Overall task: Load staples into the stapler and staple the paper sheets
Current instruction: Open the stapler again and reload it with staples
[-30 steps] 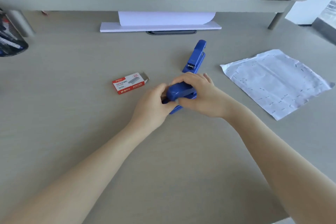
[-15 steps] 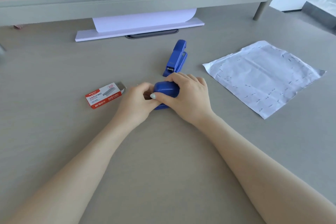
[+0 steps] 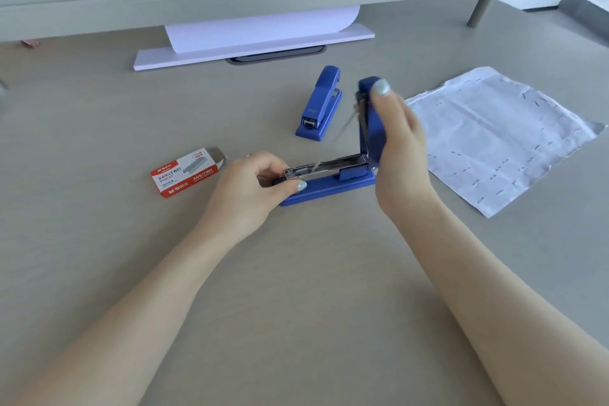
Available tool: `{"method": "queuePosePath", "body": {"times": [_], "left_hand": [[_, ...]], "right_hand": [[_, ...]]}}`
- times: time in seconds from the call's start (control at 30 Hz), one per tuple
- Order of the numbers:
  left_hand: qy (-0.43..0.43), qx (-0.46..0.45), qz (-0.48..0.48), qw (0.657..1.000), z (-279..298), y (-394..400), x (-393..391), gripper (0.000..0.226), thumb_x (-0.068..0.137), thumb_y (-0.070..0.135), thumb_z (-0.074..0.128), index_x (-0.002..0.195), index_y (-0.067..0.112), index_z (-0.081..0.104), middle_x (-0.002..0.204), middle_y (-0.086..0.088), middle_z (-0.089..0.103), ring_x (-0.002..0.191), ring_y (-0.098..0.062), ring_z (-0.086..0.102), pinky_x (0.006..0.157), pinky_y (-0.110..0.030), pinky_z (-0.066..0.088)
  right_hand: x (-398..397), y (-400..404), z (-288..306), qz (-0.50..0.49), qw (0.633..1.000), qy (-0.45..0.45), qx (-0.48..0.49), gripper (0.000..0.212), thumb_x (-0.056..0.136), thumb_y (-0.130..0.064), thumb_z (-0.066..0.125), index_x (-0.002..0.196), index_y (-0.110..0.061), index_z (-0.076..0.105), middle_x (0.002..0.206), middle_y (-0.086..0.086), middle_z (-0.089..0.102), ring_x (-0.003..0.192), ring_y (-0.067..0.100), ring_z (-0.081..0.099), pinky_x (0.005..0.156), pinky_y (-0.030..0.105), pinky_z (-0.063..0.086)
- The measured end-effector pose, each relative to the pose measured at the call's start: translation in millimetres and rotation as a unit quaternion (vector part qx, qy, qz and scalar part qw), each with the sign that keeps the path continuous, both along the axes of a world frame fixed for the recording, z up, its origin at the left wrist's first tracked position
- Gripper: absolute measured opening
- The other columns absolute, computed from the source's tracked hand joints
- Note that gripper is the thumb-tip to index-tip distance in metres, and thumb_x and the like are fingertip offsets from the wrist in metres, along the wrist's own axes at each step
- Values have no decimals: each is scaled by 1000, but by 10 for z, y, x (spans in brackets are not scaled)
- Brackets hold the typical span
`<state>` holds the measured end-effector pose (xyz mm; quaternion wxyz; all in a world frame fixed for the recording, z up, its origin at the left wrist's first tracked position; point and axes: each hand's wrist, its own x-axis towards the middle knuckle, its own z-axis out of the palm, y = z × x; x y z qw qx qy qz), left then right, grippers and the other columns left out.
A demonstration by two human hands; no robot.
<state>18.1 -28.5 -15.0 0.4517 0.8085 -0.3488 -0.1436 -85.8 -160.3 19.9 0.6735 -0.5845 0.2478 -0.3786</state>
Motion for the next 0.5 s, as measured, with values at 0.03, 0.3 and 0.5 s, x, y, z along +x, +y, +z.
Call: {"method": "queuePosePath", "body": {"times": [0.03,0.3,0.5], "left_hand": [[-1,0,0,1000,-1,-1,0,12,74,23,73,78,15,66,80,1,70,78,-18,65,71,-33,51],[-17,2,2,1000,20,6,2,11,75,23,72,77,15,65,77,4,69,75,-15,63,67,-27,48],[-21,-4,0,1000,-2,13,-17,10,76,24,71,77,16,65,78,4,69,77,-15,63,70,-30,50]], "right_hand": [[1,-38,8,-9,999,-22,39,31,80,-47,51,80,-21,67,62,-18,52,64,2,49,64,22,33],[-118,-467,-72,-127,906,-198,352,23,91,-24,35,78,-14,52,73,0,56,62,18,53,68,29,45],[-204,-649,-154,-244,942,0,230,36,87,-1,31,92,-23,59,93,-9,66,92,11,60,88,36,53]]}}
